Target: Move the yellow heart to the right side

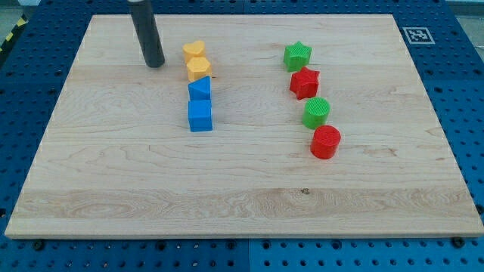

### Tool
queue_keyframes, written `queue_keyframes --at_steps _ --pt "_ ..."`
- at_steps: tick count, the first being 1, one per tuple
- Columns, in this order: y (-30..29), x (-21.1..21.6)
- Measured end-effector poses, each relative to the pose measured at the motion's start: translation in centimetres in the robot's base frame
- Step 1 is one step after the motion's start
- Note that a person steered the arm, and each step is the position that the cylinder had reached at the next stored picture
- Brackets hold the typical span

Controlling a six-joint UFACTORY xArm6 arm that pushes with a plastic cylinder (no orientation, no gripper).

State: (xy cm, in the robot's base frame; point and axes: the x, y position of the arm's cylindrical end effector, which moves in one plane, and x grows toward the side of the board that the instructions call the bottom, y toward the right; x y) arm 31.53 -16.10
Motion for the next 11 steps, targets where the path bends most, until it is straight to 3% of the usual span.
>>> queue_keyframes --at_steps 8,9,10,11 --pt "5.2 -1.0" --pt "3.8 -3.2" --pt "2.4 -7.9" --pt "2.4 -8.3"
